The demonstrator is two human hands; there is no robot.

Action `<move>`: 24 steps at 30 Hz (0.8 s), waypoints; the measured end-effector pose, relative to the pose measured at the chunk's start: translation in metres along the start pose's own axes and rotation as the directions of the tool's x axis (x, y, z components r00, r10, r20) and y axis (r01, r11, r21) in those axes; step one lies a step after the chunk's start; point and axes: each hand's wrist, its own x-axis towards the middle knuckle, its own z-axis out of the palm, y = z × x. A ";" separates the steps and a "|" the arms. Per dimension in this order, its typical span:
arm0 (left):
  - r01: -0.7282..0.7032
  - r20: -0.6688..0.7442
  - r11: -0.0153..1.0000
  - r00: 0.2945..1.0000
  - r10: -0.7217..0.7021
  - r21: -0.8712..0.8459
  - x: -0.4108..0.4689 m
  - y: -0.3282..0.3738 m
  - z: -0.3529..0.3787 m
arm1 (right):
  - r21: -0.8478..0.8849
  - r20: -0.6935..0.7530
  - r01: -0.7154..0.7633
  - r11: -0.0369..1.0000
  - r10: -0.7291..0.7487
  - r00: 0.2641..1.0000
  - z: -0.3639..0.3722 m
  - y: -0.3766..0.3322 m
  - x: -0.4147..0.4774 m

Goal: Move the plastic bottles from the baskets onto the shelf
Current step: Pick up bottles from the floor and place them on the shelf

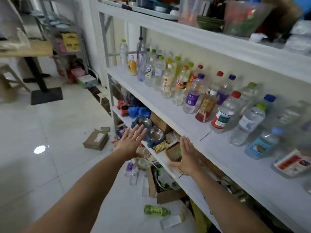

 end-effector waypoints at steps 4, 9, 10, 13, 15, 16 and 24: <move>0.101 0.027 0.995 0.995 -0.101 -0.026 -0.015 -0.038 0.020 | -0.023 0.016 0.087 0.996 -0.086 0.996 0.028 -0.028 0.033; 0.079 0.069 0.997 0.995 -0.078 -0.006 -0.027 -0.080 0.054 | -0.057 0.044 0.073 0.996 -0.070 0.997 0.070 -0.050 0.051; 0.060 0.078 0.998 0.995 -0.061 0.010 -0.024 -0.089 0.062 | -0.053 0.029 0.045 0.998 -0.043 0.999 0.079 -0.052 0.054; -0.001 0.086 1.000 0.996 0.001 0.005 -0.006 -0.112 0.092 | -0.045 -0.030 -0.034 0.998 0.033 0.999 0.112 -0.054 0.058; -0.039 0.104 0.999 0.994 0.040 -0.012 0.004 -0.116 0.121 | -0.027 -0.023 -0.077 0.997 0.076 0.997 0.139 -0.048 0.055; -0.062 0.110 0.998 0.992 0.064 -0.014 0.008 -0.115 0.139 | -0.016 -0.017 -0.096 0.995 0.096 0.995 0.155 -0.042 0.051; -0.268 0.130 0.962 0.953 0.274 -0.055 0.047 -0.051 0.359 | -0.052 -0.045 -0.278 0.959 0.275 0.960 0.336 0.054 0.003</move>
